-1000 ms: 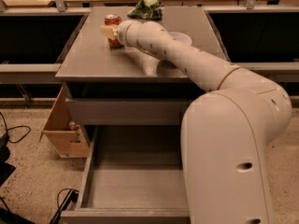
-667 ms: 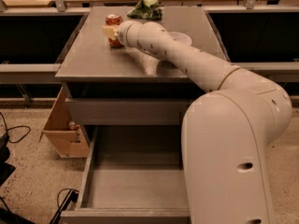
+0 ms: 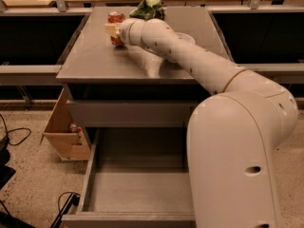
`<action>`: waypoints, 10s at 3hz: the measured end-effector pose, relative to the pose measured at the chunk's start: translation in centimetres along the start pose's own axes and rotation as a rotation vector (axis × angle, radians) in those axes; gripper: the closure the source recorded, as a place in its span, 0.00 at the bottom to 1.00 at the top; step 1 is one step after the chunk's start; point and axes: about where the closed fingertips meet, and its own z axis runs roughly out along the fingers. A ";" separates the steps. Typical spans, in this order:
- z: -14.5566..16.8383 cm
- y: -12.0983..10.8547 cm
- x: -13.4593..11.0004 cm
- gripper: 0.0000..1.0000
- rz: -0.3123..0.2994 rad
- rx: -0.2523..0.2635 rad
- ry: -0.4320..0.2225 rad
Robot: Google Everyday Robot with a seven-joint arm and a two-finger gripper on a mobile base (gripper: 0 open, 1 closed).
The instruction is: Place coke can into middle drawer
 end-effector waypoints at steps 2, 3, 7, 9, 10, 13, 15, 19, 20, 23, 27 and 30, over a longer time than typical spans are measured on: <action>-8.0 3.2 -7.5 1.00 -0.122 -0.087 -0.053; -13.5 5.4 -7.6 1.00 -0.149 -0.124 -0.051; -29.9 7.9 11.4 1.00 -0.023 -0.262 0.015; -30.8 6.4 15.8 1.00 0.032 -0.254 -0.029; -29.0 6.9 17.1 1.00 0.018 -0.288 -0.002; -22.4 12.5 37.7 1.00 -0.046 -0.586 0.091; -22.0 13.8 41.5 1.00 -0.060 -0.642 0.102; -22.8 16.8 51.3 1.00 -0.067 -0.779 0.092; -22.8 16.9 51.5 0.84 -0.068 -0.782 0.095; -22.8 16.9 51.5 0.06 -0.068 -0.783 0.095; -25.5 18.0 48.0 0.00 -0.137 -0.842 0.096; -38.8 17.0 36.1 0.00 -0.411 -1.047 0.474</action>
Offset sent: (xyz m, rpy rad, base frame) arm -0.1468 -0.0516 0.1248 -0.0635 -0.1548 0.1673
